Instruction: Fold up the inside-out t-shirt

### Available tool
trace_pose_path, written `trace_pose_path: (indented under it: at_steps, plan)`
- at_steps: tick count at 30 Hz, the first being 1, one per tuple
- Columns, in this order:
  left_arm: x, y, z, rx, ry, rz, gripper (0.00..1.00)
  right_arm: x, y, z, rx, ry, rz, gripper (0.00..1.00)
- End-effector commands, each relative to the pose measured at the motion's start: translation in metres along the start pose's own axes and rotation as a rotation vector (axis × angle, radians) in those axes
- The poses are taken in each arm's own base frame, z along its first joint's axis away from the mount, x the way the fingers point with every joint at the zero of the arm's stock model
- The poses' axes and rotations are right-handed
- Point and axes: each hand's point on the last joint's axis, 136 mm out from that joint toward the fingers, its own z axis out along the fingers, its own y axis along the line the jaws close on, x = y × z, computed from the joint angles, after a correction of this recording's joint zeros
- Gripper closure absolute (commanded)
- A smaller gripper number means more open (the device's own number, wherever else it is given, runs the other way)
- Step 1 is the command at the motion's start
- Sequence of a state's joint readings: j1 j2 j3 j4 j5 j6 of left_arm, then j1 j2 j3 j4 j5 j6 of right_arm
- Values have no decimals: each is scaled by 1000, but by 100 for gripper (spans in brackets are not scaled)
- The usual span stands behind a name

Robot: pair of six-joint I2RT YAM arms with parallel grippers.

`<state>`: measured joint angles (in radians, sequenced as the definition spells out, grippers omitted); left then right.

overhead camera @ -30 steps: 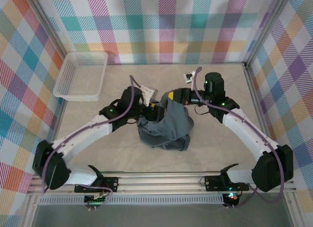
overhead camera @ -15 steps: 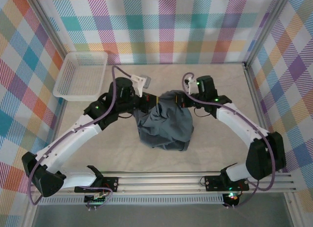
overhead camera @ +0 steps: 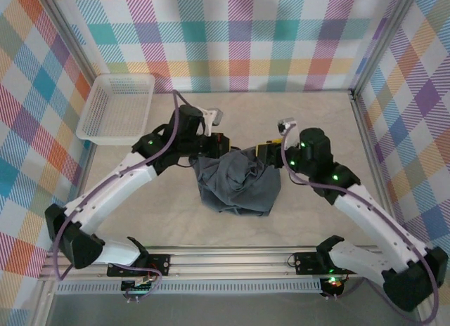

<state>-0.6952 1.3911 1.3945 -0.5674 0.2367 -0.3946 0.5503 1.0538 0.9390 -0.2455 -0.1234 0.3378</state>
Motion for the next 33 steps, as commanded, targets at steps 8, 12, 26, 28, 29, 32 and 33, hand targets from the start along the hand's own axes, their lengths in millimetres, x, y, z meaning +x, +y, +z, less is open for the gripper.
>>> trace_pose_path:
  at_steps: [8,12,26,28,29,32,33]
  plan:
    - [59,40,106,-190,285,47,32,75,-82,42,368,238,325,49]
    - [70,73,139,-353,318,101,27,88,-83,42,344,284,355,47]
    - [57,48,107,-103,226,-47,100,74,-39,74,-10,294,-53,34]
    - [56,43,101,-59,213,-67,100,74,-38,79,-46,266,-180,30]
    - [55,43,100,-47,211,-72,100,74,-37,81,-64,258,-225,29]
    - [53,39,97,-16,200,-92,100,82,-27,88,-158,276,-298,28]
    - [51,39,96,-4,196,-107,100,87,-22,90,-202,292,-297,28]
